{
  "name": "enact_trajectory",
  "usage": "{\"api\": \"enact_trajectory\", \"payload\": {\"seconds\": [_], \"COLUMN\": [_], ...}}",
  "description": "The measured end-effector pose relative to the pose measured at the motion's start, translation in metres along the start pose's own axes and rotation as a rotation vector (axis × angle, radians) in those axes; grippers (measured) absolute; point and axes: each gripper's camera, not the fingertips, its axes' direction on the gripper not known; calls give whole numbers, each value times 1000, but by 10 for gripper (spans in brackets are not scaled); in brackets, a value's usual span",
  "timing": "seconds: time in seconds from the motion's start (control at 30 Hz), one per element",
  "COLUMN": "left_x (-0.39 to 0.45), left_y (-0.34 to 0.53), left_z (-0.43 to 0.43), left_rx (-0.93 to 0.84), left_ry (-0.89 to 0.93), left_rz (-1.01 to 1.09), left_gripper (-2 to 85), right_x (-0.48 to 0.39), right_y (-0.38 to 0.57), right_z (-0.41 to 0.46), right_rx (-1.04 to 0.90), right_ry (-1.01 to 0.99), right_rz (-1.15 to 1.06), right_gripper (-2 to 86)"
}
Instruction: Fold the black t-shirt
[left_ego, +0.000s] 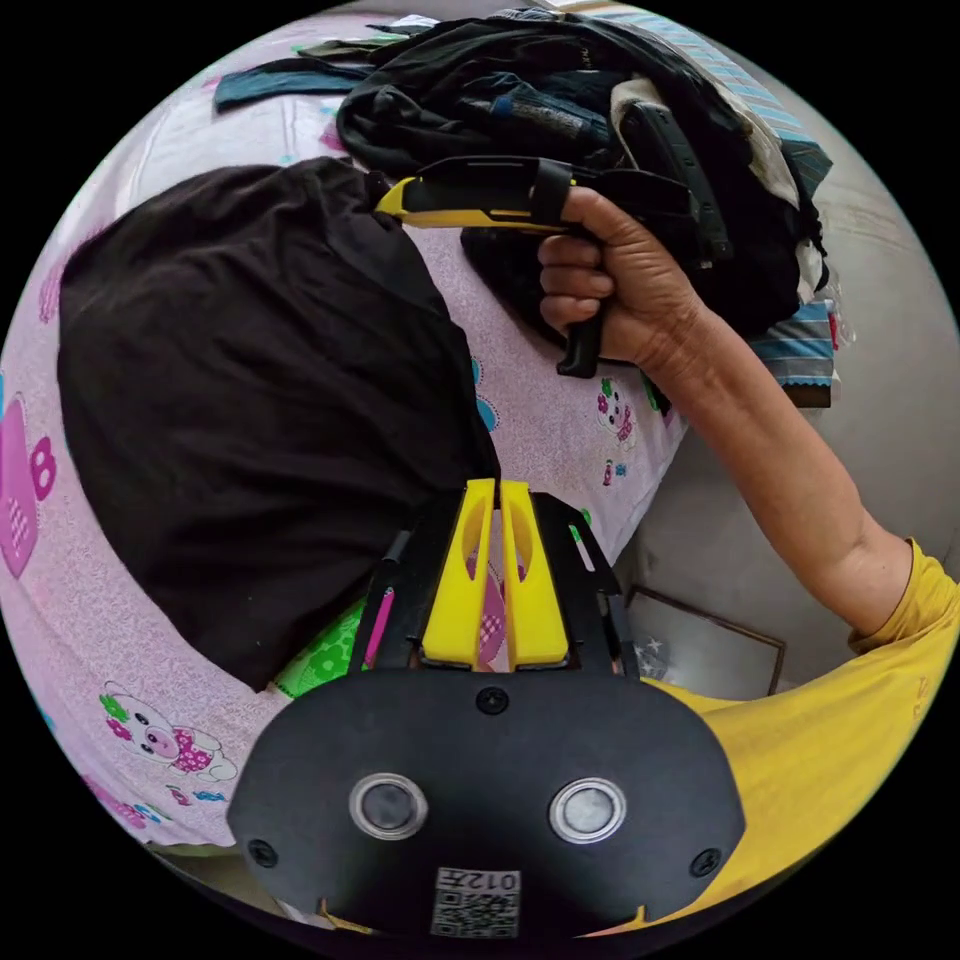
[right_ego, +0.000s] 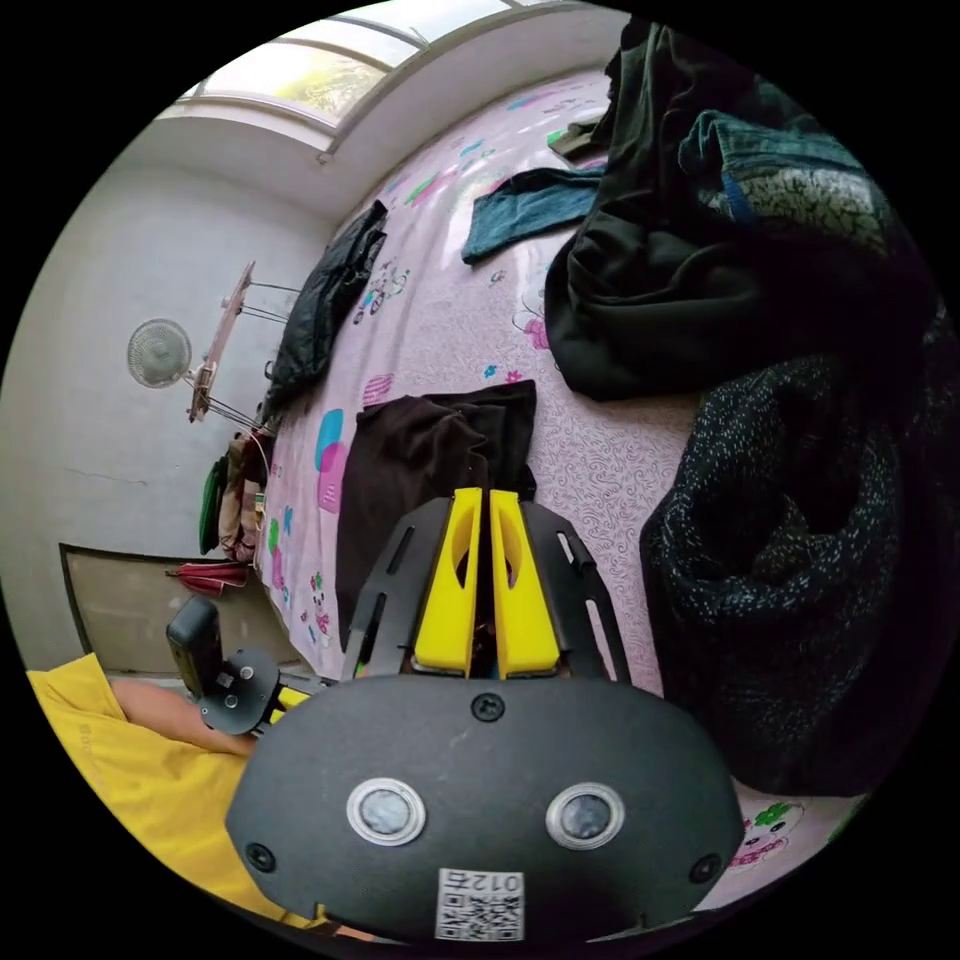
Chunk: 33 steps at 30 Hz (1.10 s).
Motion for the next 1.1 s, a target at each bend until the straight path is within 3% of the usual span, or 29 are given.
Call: {"api": "enact_trajectory", "payload": {"seconds": [0.1,0.2,0.37,0.5,0.67,0.87,0.93,1.1], "left_x": [23,27,43,21,6,47,61,74], "left_y": [-1,-6,13,43,55,69,78,88], "left_z": [7,37,32,2,18,55,68,85], "left_rx": [-13,-149,-116,19,-77,-140,-128,-131], "left_ry": [-35,135,290,52,-165,-451,-562,-576], "left_rz": [112,137,257,193,191,395,451,490], "left_gripper": [9,24,38,42,49,67,77,92], "right_x": [-9,-4,-28,-75,-120,-111,-100,-67], "right_y": [10,18,45,92,153,192,196,203], "right_z": [-2,-1,-46,-68,-41,-62,-69,-81], "right_rx": [-14,-56,74,70,-109,-71,-70,-23], "right_ry": [95,247,301,186,284,364,292,81], "right_rz": [28,128,112,-44,-173,4,93,329], "right_gripper": [12,14,13,7,7,19,23,35]}}
